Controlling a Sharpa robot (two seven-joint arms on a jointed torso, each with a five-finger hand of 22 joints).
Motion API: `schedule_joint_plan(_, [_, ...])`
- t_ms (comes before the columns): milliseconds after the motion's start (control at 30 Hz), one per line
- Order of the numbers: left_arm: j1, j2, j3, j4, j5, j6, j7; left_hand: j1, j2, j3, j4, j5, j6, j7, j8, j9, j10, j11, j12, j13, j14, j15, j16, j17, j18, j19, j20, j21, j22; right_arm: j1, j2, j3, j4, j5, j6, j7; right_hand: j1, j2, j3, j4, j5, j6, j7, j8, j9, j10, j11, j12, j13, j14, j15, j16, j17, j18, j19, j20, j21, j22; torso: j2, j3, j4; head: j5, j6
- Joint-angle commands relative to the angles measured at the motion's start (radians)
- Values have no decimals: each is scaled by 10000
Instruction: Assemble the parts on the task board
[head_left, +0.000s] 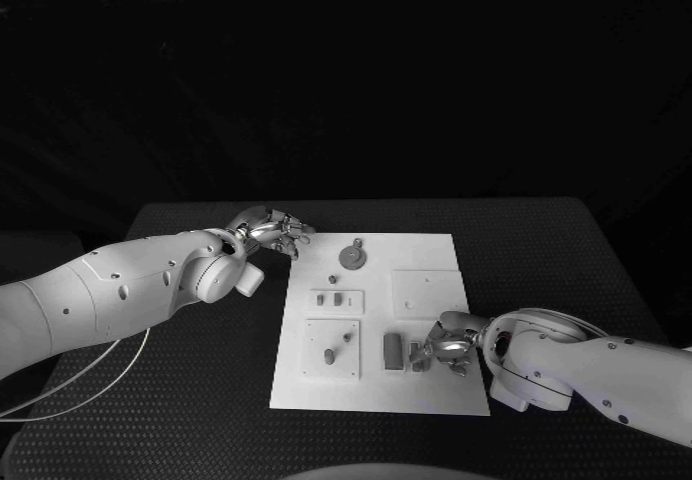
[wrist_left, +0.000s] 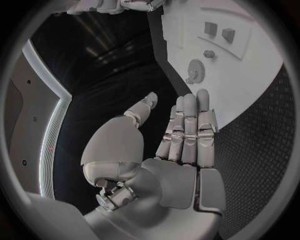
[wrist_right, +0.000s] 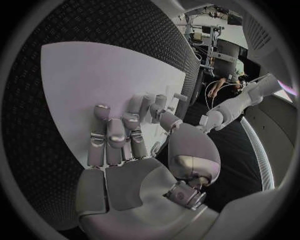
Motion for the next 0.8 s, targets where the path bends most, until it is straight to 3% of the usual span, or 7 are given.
schedule_joint_plan(33, [11,11,5,18,50,153,33,-106,-27,3,84,-36,-3,23,12,-16,-76,19,3,10,25,1,-69,18,187,86,-1,-33,16,-14,52,6,57,144,-205,402,-5,-111,2,92,-24,-67,28,11,-24,-6,-44,52,-19,-59,-35,-28,-2,133,12,-21,-12,172,1,1,-4,8,-1])
schedule_joint_plan(400, [11,16,4,17,50,154,20,-108,-32,3,89,-36,-7,24,11,-17,-83,20,2,10,23,2,-72,21,187,85,0,-38,19,-14,30,6,54,219,-74,444,-70,-415,86,336,-25,-113,38,7,-42,-26,-36,51,-34,-68,-39,-42,-5,133,21,-37,-28,171,1,1,-8,13,0])
schedule_joint_plan(600, [11,13,4,17,50,161,24,-108,-33,4,92,-36,-10,25,10,-17,-86,21,2,10,22,3,-73,22,188,84,0,-40,20,-14,-87,6,70,-74,400,766,138,-808,221,437,-31,-167,53,15,-44,-57,-20,63,-38,-91,-30,-48,0,133,22,-50,-34,179,0,4,-6,10,6])
schedule_joint_plan(700, [11,1,3,14,50,158,21,-107,-32,5,93,-36,-12,25,10,-18,-87,22,1,10,21,3,-74,23,188,85,0,-42,21,-14,-177,6,109,-246,671,958,553,-1100,291,280,-35,-170,54,49,-27,-57,-21,89,-36,-93,-28,-39,5,133,35,-60,-15,187,3,6,-5,7,8])
schedule_joint_plan(800, [11,-4,3,18,50,159,22,-105,-31,6,94,-35,-12,25,10,-18,-88,22,2,10,21,3,-74,24,189,85,0,-43,22,-14,-229,6,136,-388,833,1028,880,-1249,282,147,-40,-164,52,79,-11,-56,-21,106,-38,-93,-24,-34,7,133,39,-55,-4,189,2,5,-13,16,9])
